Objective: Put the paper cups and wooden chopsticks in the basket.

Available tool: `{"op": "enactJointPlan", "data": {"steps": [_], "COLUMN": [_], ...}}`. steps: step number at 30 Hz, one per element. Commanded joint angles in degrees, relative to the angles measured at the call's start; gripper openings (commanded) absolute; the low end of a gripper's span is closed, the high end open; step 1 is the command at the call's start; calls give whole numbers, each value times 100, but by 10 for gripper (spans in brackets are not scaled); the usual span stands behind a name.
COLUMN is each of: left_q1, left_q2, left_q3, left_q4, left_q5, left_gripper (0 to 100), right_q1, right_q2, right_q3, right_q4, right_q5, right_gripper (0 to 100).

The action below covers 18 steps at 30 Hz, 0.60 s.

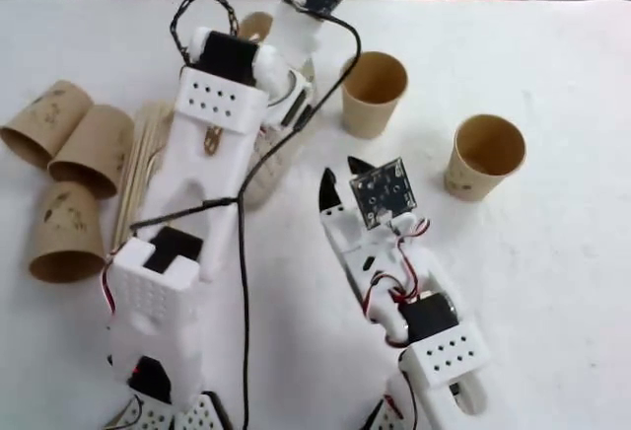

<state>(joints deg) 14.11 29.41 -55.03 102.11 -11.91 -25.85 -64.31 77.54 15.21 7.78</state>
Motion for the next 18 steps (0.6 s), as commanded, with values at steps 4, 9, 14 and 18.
{"op": "enactJointPlan", "data": {"steps": [4, 9, 14, 18], "left_q1": [4, -286, -980, -1297], "left_q2": [-365, -716, -787, -488], "left_q3": [-1020, -1310, -1292, -1327], "left_q4": [18, 18, -114, -396], "left_q5": [-79, -79, -79, -888], "left_gripper": [173, 173, 173, 175], "right_q1": [48, 48, 48, 48], "right_q2": [-92, -92, -92, -92], "right_q3": [-26, -26, -26, -26], "right_q4": [-4, 13, 13, 13], "right_q5": [62, 62, 62, 62], "right_gripper": [112, 112, 112, 112]}}
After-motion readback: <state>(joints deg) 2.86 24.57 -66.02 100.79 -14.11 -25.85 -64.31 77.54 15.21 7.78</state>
